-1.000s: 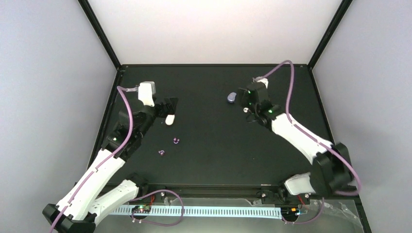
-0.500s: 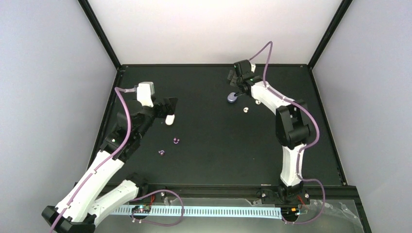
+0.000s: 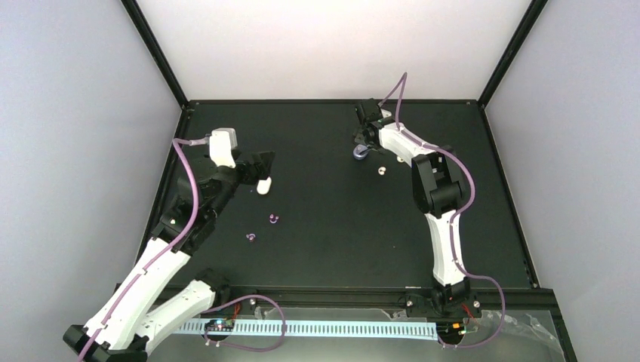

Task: Insert the wireless bluetooth earbuds into the charging case
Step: Move the charging case to the center of the board.

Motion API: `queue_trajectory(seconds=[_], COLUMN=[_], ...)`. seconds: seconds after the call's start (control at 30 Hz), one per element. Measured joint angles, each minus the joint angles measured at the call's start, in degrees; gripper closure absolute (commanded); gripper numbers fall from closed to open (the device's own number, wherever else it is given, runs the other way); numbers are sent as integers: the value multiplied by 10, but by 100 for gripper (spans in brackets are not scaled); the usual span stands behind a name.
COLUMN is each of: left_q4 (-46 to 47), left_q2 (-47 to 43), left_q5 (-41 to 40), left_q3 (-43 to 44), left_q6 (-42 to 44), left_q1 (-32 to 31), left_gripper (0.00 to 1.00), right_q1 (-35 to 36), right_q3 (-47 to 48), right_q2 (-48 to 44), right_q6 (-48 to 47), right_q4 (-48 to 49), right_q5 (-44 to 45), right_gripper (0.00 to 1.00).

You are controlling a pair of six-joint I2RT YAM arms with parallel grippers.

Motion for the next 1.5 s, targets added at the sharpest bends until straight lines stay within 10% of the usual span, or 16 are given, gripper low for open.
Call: queue_trajectory(seconds=[0.9, 1.5], left_q4=[0, 0], left_q2=[-3, -4], left_q5=[2, 8], left_q3=[0, 0], left_q6=[0, 0], left_q1=[0, 0], left_gripper=[1, 1], right_q1=[6, 38], right_q3=[134, 59], right_q2=[94, 55], right_q6=[-8, -73], right_q4=[-80, -70], right_q5=[-21, -21], right_gripper=[39, 57])
